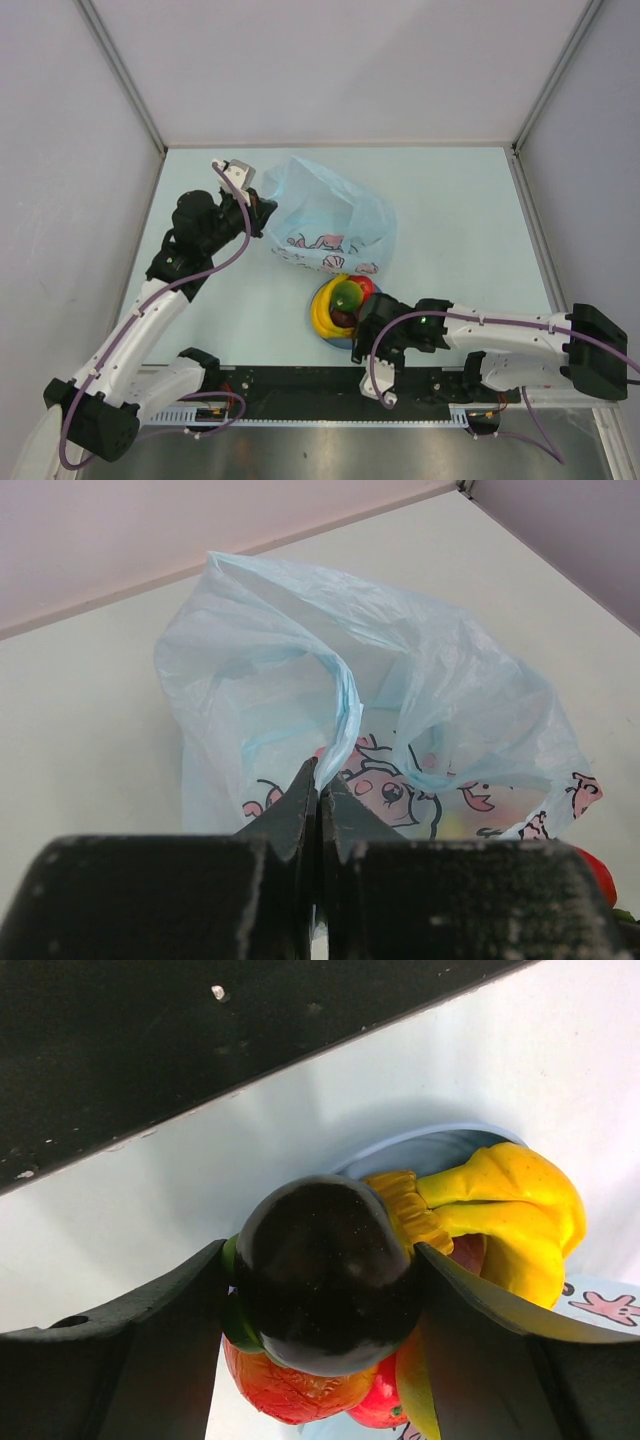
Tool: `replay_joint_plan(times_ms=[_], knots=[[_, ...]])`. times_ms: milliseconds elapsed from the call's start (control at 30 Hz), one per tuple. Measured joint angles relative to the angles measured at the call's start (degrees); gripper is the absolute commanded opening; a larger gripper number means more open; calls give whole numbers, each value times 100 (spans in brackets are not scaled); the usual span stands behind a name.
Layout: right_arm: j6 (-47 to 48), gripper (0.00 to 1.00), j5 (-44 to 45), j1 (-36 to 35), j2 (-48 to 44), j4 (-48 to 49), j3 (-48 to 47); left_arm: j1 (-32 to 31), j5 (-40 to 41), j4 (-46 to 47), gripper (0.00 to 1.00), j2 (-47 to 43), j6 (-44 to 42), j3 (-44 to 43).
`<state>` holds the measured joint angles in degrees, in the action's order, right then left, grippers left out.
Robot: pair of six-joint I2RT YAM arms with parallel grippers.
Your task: Take the fake fruits out of the plastic bag
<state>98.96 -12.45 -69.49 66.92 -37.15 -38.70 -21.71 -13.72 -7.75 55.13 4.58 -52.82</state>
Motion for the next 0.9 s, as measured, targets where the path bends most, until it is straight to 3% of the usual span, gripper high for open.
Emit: replay_joint_plan(times_ms=[233, 267, 367, 900], knots=[[-22, 67, 4, 61, 7, 170, 44, 7, -9, 2, 4, 0, 0, 11], [-22, 74, 7, 70, 7, 186, 44, 7, -9, 9, 4, 0, 2, 22], [-44, 84, 17, 109, 7, 223, 55, 15, -13, 17, 4, 0, 4, 61], [-437, 88, 13, 92, -579, 278, 136, 26, -55, 81, 4, -2, 63, 151]])
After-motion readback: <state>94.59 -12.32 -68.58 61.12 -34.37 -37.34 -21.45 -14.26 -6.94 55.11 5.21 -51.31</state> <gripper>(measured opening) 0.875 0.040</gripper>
